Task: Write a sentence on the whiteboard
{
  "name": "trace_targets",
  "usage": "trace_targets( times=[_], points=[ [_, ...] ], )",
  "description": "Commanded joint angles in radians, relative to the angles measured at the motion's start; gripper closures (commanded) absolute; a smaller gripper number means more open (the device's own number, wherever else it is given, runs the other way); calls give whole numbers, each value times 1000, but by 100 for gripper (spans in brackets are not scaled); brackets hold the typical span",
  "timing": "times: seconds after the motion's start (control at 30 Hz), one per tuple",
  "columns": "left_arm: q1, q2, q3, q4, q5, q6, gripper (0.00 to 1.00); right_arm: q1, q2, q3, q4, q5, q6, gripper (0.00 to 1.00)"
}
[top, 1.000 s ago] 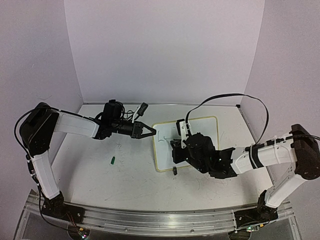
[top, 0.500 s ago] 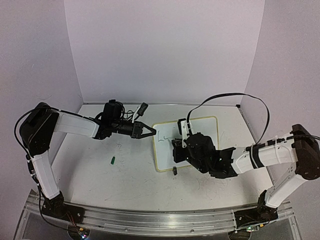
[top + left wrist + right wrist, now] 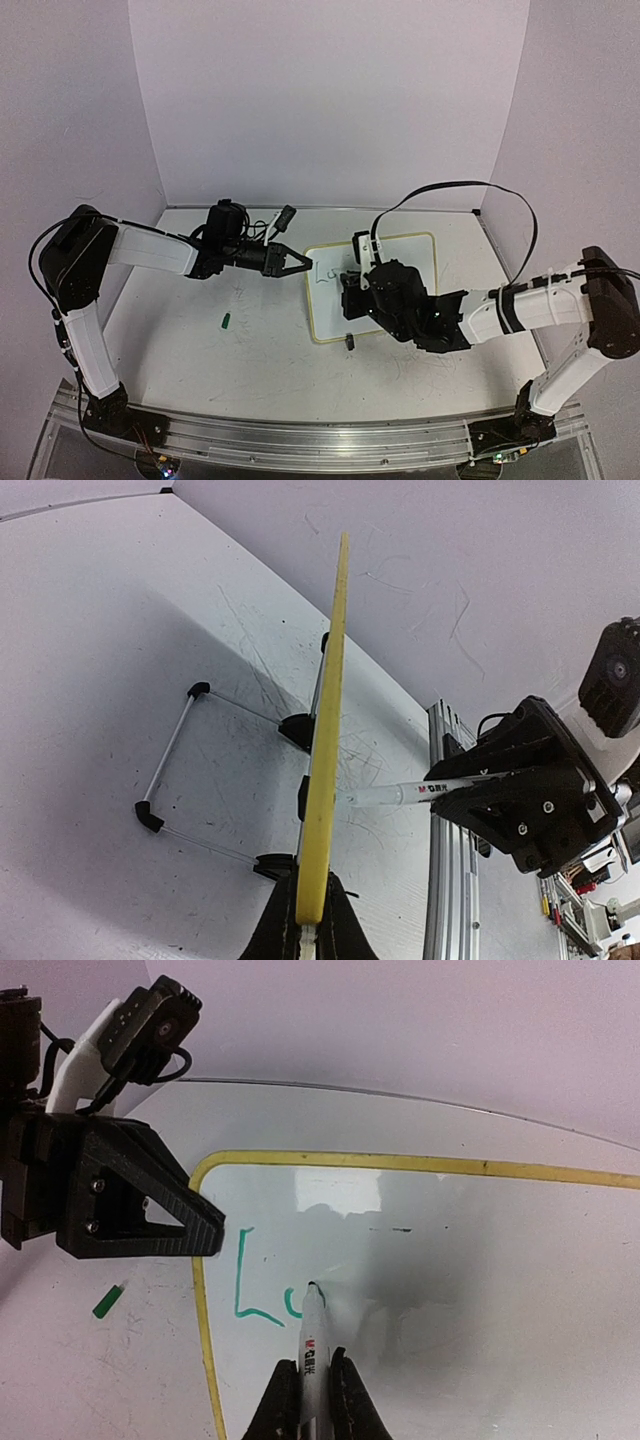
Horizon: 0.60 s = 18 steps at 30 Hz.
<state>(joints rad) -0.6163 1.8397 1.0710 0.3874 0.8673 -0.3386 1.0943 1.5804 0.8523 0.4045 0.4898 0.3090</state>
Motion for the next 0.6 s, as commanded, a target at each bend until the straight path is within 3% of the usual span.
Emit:
trace_targets(
  times=[0.0,0.3,0.57],
  points=[
    [-18,-22,-6,22,30,10,100,-5,29,31,13,-3,-6,100],
    [-17,-20,-6,22,30,10,100,3,-5,-10,7,-34,11,100],
    [-17,-19,-5,22,30,11,100,-6,-137,-66,22,-31,4,100]
  ],
)
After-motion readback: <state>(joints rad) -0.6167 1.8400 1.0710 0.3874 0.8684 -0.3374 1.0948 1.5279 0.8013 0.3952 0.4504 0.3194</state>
